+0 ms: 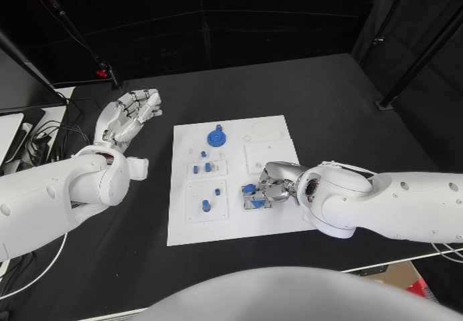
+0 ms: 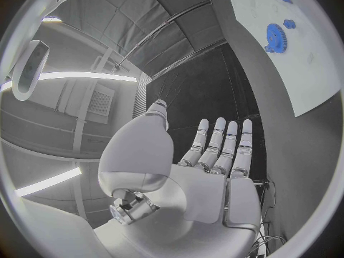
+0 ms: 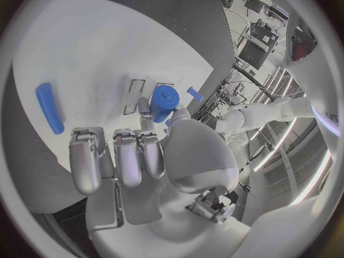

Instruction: Assemble the parts on the task board

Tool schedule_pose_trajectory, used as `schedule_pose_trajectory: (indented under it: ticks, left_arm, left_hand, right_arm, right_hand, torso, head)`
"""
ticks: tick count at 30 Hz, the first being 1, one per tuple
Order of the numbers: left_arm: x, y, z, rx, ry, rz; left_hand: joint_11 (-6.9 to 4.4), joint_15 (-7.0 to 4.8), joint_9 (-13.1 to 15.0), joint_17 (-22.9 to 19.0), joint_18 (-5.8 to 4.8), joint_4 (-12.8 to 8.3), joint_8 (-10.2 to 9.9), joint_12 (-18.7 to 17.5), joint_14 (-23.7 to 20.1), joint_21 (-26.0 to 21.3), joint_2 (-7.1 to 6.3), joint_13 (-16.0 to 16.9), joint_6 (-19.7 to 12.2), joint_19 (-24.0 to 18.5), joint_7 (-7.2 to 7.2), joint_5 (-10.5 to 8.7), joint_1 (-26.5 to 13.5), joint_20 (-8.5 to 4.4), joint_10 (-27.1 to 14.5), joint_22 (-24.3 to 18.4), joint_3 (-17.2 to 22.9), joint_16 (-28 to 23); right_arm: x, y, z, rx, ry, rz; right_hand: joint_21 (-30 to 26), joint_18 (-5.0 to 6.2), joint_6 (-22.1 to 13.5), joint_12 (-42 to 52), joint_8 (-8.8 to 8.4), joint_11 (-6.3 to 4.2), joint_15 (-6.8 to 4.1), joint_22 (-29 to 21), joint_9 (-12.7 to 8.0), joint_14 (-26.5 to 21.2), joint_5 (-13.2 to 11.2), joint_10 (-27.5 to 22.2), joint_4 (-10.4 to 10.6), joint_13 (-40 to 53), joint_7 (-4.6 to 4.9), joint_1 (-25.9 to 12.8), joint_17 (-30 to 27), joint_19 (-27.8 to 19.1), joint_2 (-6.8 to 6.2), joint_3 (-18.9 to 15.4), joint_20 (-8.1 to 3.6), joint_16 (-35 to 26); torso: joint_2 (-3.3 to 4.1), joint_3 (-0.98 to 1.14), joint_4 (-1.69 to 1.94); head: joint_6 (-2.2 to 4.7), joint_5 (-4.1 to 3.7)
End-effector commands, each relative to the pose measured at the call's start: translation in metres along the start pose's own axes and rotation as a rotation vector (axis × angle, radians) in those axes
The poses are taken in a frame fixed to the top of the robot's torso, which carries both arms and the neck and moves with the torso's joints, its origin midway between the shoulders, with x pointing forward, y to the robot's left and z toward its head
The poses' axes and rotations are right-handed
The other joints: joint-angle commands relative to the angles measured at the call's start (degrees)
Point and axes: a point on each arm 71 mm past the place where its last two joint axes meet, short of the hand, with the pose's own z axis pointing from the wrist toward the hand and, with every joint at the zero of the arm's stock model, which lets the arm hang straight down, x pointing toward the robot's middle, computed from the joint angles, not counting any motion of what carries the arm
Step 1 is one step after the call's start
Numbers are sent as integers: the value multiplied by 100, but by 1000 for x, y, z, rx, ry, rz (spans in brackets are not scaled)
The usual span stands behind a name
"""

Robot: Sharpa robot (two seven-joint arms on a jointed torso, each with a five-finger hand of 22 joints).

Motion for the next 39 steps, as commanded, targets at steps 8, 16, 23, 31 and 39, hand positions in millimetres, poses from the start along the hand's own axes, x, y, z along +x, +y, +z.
schedule_pose_trajectory:
  ticks: [8,16,23,31,39]
  left_arm:
    - [1,-9,0,110,7,-8]
    - [1,-9,0,110,8,-8]
    - [1,-9,0,110,9,-9]
    - [1,-8,0,109,10,-10]
    - [0,-8,0,108,9,-9]
  left_hand:
    - [7,-17,-5,-5,-89,-3,24,32,-37,-36,57,-5,-49,-15,840,39,3,-3,-45,-3,31,34]
    - [8,-17,-9,-16,-90,-4,32,41,-39,-36,63,-11,-53,-19,840,46,10,-3,-49,-8,30,43]
    - [8,-17,-9,-16,-90,-4,32,41,-39,-36,63,-11,-53,-19,840,46,10,-3,-49,-8,30,43]
    - [8,-16,-14,-29,-90,-5,41,52,-41,-35,71,-17,-57,-21,840,62,21,-3,-53,-9,28,53]
    - [8,-16,-18,-38,-90,-5,48,60,-42,-35,76,-22,-60,-22,840,75,27,-3,-56,-9,26,61]
  right_arm:
    - [0,2,0,-17,-4,-5]
    - [0,2,1,-17,-2,-6]
    - [-1,3,1,-22,-8,-2]
    - [-4,1,-2,-37,-37,16]
    - [-5,-3,-8,-52,-37,11]
  right_hand:
    - [19,-42,44,15,-132,-11,-42,1510,28,596,-375,598,-1,1508,49,-334,1509,606,-36,-303,-45,14]
    - [19,-42,52,15,-173,-6,-41,1510,44,596,-503,598,-1,1508,55,-473,1509,606,-32,-411,-44,14]
    - [19,-42,56,15,-247,5,-34,1510,76,596,-922,598,1,1508,66,-962,1509,606,63,-639,-38,14]
    - [19,-42,173,15,-215,-20,-58,1510,148,596,-1086,598,-27,1508,31,-763,1509,606,-201,-621,-52,14]
    - [19,-42,504,15,93,-179,-224,1510,444,596,-1247,598,23,1508,-143,-672,1509,606,-1243,219,-201,14]
  torso:
    - [3,0,0]
    - [2,0,1]
    - [3,-1,-2]
    - [4,5,-1]
    - [2,0,-7]
  head:
    - [0,-8]
    - [0,-17]
    - [0,-21]
    - [0,-11]
    - [0,-8]
